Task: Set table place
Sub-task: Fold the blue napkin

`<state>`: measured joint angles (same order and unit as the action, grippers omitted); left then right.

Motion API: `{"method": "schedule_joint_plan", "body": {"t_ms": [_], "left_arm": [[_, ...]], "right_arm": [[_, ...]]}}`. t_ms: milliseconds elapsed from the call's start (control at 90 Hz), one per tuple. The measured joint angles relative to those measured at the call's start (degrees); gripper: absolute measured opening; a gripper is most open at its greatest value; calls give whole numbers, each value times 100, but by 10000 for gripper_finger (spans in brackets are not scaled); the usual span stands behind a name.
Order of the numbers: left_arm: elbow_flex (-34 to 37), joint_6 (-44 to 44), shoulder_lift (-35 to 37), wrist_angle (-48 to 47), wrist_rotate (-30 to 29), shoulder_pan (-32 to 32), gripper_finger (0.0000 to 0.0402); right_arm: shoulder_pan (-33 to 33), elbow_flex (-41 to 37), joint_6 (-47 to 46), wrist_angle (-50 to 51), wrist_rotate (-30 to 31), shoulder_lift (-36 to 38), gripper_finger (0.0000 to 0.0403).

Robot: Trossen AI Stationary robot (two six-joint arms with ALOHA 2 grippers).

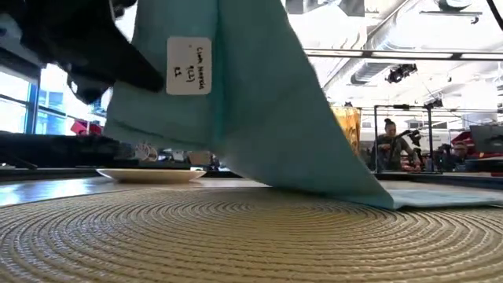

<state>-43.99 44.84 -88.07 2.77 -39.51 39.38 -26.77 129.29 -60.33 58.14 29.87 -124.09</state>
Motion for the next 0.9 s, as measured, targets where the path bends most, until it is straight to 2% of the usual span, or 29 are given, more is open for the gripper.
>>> {"method": "schedule_joint_plan", "body": {"t_ms": [122,289,444,611,744,900], "left_arm": [[-784,-433,452,-1681,33,2,1],[-2330,-1406,894,-3629,257,-40,0],[-3912,-1988,959,-4699,579,-270,0],[-5174,-2306,961,-5348,192,-678,0],[-5680,-2753,970,-5877,-254,-1288,0],[-5701,-3748,959,-6186,-212,-2403,0]], "right_arm": [[-111,-3,268,211,95,391,0],[-187,-3,1085,342,298,1169,0],[-124,-3,1640,294,155,1839,0],[133,3,2342,294,-93,2308,0],[629,3,3155,477,-103,2446,0],[1578,1,4068,750,-304,2378,0]]}}
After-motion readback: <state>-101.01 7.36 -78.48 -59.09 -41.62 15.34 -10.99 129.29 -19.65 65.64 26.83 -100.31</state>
